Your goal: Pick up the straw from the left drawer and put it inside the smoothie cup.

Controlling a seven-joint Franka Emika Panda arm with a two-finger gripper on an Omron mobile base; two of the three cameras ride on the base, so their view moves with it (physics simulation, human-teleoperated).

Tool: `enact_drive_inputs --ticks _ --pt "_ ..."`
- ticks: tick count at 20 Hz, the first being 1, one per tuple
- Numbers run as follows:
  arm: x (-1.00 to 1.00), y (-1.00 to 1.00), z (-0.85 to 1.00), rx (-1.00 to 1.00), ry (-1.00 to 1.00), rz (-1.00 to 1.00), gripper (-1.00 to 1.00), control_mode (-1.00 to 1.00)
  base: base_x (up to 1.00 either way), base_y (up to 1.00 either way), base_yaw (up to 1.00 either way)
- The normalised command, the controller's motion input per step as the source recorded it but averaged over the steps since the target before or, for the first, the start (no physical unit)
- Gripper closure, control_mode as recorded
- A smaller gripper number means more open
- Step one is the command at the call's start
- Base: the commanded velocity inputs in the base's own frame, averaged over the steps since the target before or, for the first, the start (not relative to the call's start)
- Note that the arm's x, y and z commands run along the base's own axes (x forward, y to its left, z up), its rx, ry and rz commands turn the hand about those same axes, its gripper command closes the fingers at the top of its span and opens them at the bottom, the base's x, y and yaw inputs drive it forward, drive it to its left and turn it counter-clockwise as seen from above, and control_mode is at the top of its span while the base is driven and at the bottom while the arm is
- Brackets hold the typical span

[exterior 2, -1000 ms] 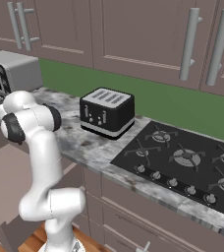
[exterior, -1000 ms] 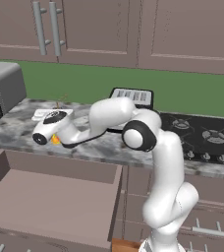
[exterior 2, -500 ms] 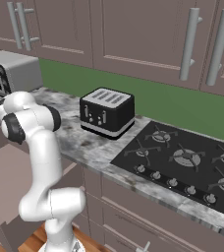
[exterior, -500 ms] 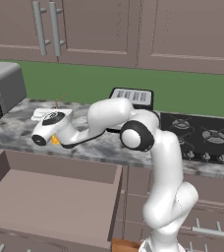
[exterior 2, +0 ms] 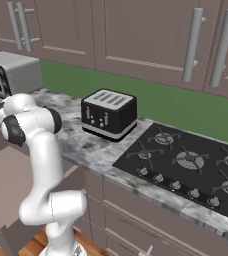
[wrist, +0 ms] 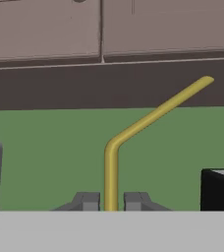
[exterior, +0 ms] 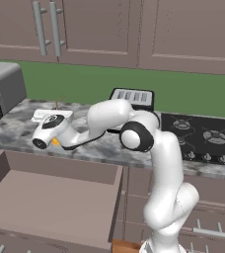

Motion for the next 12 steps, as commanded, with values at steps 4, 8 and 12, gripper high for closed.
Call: enact_drive_inputs --ticks 4,8,12 --pt "0.09 0.03 0.0 0.01 0.02 0.0 1.0 -1.0 0.0 0.0 0.0" --pt "0.15 0.05 0.0 0.01 0.12 -0.01 1.0 -1.0 0.0 0.0 0.0" --pt "0.22 0.12 0.0 0.0 0.13 0.0 1.0 -1.0 0.0 0.0 0.0"
